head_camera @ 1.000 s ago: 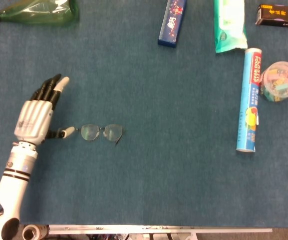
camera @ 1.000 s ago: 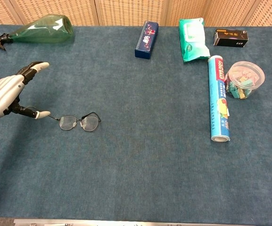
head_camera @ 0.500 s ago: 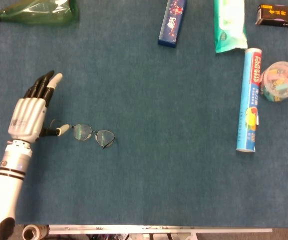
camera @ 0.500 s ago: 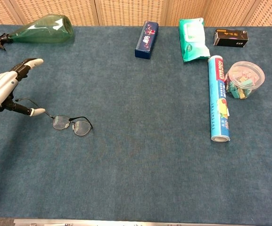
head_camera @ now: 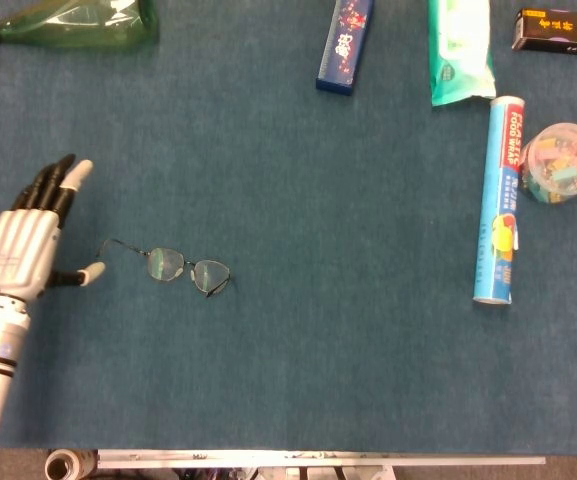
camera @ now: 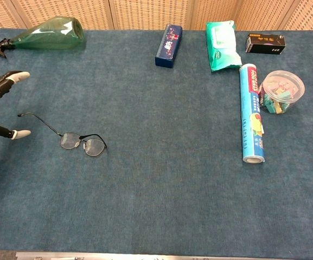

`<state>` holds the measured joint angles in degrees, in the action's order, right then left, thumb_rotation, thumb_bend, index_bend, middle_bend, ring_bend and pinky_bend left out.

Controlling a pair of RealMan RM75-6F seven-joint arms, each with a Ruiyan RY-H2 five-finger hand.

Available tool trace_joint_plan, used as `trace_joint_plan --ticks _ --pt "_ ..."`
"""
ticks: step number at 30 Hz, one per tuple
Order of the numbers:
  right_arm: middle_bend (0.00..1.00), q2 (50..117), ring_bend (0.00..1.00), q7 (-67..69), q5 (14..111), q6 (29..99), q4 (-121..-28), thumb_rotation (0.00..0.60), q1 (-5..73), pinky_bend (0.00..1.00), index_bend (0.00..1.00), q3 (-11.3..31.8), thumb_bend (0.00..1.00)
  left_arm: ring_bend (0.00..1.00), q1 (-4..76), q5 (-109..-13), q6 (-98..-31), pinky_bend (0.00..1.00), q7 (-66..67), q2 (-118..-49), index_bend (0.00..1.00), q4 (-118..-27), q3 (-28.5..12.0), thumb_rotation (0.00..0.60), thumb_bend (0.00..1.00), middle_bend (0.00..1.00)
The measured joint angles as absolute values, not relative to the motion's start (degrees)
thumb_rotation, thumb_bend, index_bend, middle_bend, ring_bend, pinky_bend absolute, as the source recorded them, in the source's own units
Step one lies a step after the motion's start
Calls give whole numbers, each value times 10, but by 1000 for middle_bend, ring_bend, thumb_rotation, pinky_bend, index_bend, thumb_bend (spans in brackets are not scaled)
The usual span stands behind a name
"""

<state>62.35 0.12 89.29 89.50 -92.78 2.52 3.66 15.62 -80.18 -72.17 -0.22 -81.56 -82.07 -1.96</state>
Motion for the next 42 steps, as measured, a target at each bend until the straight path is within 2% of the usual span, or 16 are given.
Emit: trace_joint_plan --ticks 7,17,32,42 --pt "400 623 297 0 890 893 -928 600 26 576 430 38 23 0 161 -793 -720 147 -7 -837 11 -766 -33 600 36 0" --pt "400 623 297 0 889 891 -928 600 26 576 430 38 23 0 183 -767 -714 148 -13 -875 15 -730 -75 600 37 0" --pt "400 622 297 1 890 892 -929 600 25 576 430 38 23 0 182 -753 -734 148 10 -862 22 -833 -92 600 37 0" --pt "400 621 297 5 889 896 -929 600 23 576 430 39 23 0 182 -761 -741 148 34 -870 22 -867 -79 600 36 0"
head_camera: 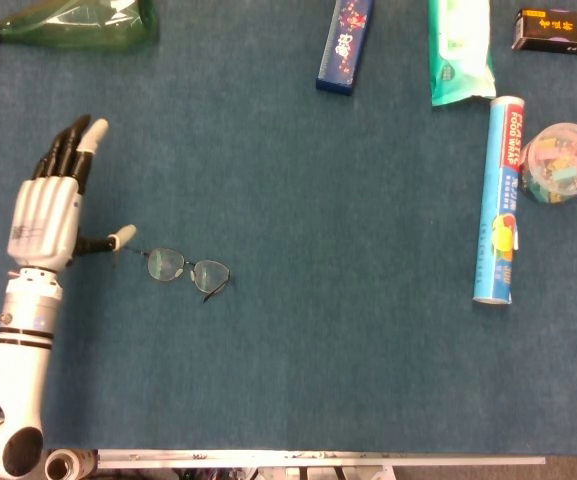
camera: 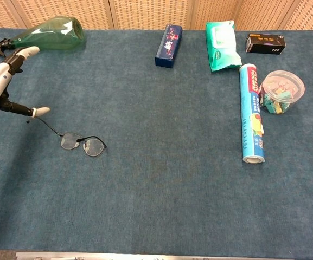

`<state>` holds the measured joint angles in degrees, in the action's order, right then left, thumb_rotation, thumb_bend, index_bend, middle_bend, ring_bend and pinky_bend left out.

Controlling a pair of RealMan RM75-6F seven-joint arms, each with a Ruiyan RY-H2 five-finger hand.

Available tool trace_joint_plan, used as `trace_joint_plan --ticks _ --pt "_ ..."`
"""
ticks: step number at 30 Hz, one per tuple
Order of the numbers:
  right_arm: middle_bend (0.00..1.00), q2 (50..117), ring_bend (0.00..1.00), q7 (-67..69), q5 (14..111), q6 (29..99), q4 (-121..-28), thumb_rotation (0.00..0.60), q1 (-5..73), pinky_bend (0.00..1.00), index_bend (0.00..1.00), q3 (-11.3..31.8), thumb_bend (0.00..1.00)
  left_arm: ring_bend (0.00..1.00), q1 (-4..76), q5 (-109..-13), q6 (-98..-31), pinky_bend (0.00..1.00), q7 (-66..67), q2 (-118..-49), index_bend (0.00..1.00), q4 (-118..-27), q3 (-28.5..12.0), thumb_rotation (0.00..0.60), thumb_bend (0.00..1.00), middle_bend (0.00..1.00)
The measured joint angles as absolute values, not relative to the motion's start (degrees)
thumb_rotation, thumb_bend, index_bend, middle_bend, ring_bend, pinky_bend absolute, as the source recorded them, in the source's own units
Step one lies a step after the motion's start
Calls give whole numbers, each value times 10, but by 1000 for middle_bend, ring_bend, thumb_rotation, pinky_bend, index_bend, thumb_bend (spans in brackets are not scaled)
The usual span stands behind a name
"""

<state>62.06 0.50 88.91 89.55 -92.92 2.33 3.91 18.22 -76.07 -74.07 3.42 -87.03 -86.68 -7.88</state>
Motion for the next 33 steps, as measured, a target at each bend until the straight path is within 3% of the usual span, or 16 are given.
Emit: trace_joint_plan --ticks 33 --pt "400 615 297 13 893 906 -932 600 18 576 430 40 23 0 188 -783 -722 148 63 -932 24 -868 -38 600 37 0"
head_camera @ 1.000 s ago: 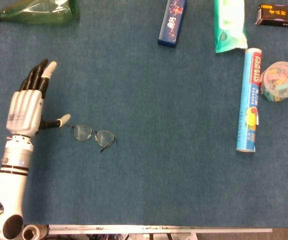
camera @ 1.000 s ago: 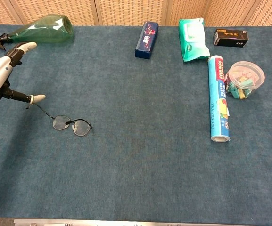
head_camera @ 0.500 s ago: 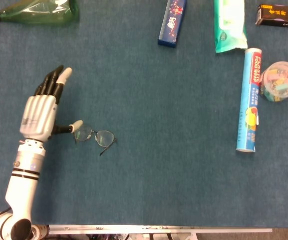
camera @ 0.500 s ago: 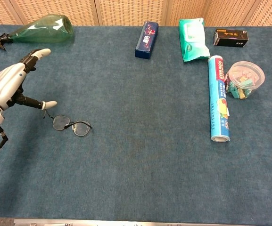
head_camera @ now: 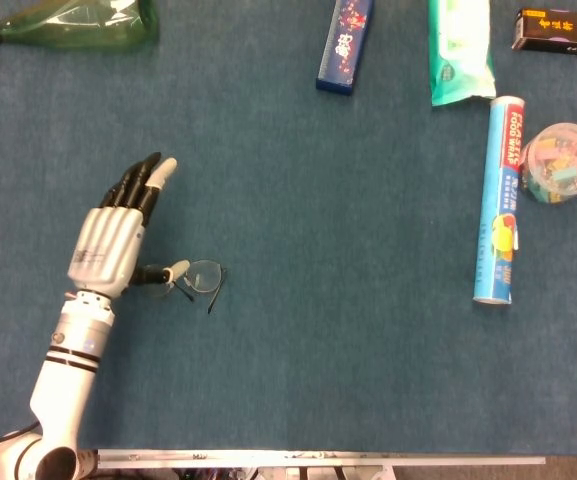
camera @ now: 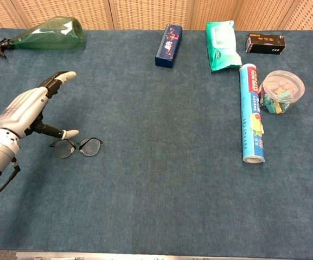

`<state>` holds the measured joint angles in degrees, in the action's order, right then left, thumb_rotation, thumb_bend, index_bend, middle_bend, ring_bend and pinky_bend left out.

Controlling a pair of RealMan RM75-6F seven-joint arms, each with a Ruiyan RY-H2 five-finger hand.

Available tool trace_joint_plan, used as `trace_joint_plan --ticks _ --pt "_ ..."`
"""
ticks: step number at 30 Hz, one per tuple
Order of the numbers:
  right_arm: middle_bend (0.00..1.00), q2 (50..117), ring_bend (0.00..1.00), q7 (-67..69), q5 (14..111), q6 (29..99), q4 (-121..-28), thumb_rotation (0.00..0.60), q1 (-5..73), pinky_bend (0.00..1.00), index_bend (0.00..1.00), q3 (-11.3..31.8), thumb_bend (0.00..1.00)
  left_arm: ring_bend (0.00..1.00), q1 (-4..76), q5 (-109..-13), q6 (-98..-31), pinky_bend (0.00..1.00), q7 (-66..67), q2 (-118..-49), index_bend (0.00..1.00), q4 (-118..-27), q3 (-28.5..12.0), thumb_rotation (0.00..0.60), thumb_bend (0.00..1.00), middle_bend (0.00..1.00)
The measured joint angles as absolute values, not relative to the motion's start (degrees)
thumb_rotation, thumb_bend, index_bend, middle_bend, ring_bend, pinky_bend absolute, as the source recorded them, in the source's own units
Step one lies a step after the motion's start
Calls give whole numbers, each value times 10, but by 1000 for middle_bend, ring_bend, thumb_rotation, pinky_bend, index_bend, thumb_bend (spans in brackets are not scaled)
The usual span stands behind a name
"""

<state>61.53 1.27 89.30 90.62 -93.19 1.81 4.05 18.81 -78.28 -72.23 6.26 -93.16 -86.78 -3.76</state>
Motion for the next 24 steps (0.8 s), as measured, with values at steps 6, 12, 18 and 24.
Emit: trace_joint_plan --ticks 6,12,18,24 --pt "400 614 297 15 893 908 -932 600 17 576 430 41 23 0 188 -785 -717 148 63 -944 24 -857 -32 600 36 0" --pt "400 613 297 17 894 909 -932 600 16 576 430 41 23 0 190 -787 -711 148 65 -956 24 -845 -29 600 37 0" --pt "400 612 296 18 894 911 -932 600 16 576 430 41 22 0 194 -790 -707 148 65 -973 24 -826 -29 600 36 0" --pt "400 611 297 21 895 913 -932 600 14 576 430 42 23 0 200 -791 -700 148 62 -991 24 -804 -32 600 36 0"
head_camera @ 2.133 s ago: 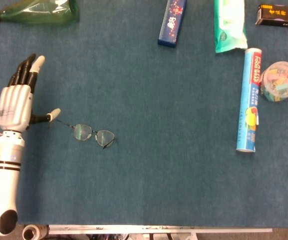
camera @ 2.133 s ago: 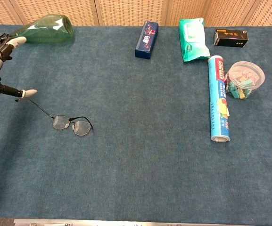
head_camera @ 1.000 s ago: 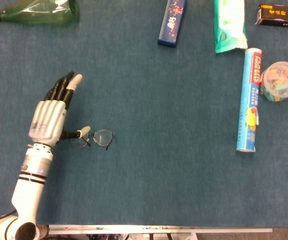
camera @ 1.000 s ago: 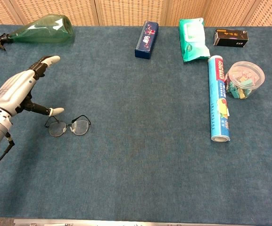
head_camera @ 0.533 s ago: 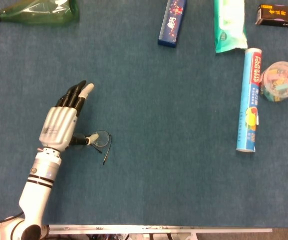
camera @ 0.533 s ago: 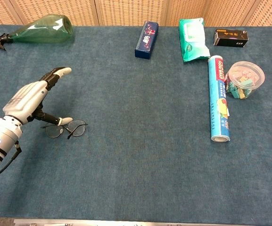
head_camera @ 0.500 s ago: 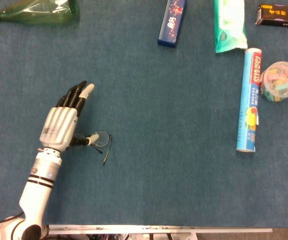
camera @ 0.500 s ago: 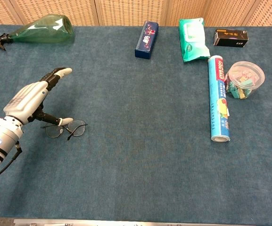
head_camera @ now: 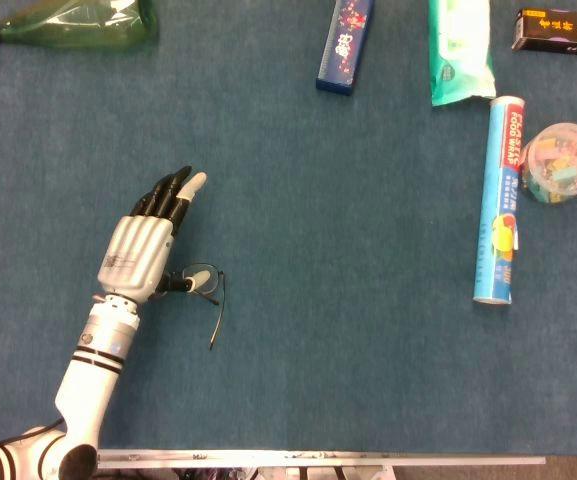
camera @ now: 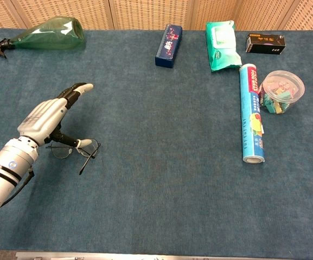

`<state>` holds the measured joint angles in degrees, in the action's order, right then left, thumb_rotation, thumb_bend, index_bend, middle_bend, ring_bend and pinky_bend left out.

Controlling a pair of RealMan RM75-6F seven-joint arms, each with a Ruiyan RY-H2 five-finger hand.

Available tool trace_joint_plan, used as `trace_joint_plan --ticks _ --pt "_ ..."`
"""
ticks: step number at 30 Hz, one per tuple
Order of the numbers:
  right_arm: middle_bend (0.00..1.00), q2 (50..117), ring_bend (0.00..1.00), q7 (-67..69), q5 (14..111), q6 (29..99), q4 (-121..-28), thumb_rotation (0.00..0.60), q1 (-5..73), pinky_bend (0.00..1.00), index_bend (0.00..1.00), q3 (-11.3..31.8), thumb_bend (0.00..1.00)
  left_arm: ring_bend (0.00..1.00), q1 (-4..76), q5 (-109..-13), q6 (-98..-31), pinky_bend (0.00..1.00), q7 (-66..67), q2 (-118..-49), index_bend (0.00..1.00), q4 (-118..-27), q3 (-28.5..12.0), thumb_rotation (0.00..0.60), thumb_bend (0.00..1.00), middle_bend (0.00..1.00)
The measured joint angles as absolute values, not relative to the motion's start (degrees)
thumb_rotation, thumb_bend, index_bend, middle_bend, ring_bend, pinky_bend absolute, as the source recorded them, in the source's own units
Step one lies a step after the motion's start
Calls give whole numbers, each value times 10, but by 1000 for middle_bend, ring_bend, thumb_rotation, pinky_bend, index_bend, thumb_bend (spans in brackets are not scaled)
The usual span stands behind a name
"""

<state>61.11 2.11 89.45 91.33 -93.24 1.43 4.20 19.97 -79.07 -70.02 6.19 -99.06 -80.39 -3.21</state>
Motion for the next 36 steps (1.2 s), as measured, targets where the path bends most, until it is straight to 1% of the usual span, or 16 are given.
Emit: trace_joint_plan --ticks 10,17,31,36 --pt "400 611 297 23 895 914 -932 600 14 576 430 42 23 0 210 -787 -685 148 58 -1012 24 -774 -38 600 37 0" --pt "400 611 297 22 895 914 -932 600 13 576 430 43 23 0 211 -789 -687 148 58 -1011 24 -775 -39 600 37 0" --pt "400 611 296 21 898 916 -933 600 13 576 430 41 23 0 215 -783 -692 148 77 -970 29 -832 -52 600 37 0" --pt "400 610 297 22 901 919 -934 600 12 576 430 41 23 0 210 -779 -703 148 86 -939 29 -874 -56 600 37 0"
